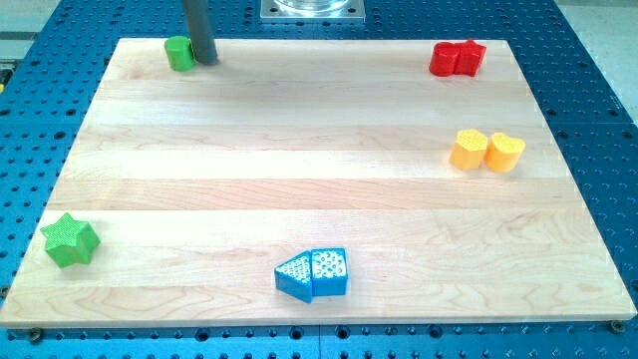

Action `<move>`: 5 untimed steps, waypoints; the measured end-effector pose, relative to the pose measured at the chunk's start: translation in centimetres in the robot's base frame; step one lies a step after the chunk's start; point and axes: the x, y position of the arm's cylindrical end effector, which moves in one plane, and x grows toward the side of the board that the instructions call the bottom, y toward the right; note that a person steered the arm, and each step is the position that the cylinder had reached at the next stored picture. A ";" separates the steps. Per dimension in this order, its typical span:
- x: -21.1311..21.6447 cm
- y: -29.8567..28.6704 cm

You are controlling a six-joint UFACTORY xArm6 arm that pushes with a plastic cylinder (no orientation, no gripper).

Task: Keep arm at center right of the board

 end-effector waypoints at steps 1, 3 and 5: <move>0.8 -1.0; 4.4 1.4; 5.7 7.2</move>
